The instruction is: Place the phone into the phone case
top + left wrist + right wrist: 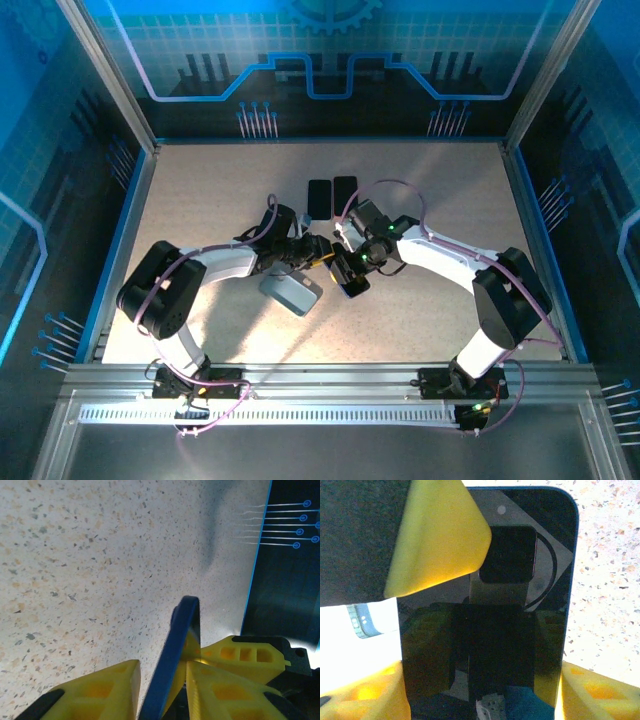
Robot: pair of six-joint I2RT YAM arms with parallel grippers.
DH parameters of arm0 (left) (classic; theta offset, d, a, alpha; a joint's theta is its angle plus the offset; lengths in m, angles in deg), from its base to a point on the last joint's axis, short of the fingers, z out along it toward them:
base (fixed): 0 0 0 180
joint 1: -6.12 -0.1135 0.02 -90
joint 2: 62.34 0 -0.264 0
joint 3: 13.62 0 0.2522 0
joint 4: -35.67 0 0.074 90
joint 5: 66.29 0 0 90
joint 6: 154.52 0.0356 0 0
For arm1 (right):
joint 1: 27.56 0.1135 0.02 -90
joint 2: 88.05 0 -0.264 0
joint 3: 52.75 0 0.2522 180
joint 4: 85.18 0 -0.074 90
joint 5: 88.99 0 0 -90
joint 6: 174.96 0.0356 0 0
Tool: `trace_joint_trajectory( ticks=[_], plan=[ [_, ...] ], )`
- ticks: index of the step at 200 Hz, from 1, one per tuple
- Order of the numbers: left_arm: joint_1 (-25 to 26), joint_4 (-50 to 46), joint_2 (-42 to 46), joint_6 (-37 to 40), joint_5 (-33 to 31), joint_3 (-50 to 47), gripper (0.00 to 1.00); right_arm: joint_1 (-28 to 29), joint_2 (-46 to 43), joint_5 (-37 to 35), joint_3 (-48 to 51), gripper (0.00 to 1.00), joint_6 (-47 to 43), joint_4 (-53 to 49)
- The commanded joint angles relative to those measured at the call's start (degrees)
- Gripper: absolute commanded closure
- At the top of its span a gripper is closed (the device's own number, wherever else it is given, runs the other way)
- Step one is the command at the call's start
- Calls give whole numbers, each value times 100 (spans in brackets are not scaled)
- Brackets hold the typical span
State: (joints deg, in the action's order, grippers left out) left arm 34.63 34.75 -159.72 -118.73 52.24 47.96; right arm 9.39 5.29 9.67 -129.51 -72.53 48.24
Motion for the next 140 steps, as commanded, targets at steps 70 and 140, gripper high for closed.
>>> trace_joint_trajectory(
  ticks=[70,140],
  plan=[
    [47,248,-114,-133,115,-99,100,-179,-158,509,-32,44,198,156],
    [43,504,66,-122,-175,-56,100,-653,-436,1206,365,22,492,506]
  ],
)
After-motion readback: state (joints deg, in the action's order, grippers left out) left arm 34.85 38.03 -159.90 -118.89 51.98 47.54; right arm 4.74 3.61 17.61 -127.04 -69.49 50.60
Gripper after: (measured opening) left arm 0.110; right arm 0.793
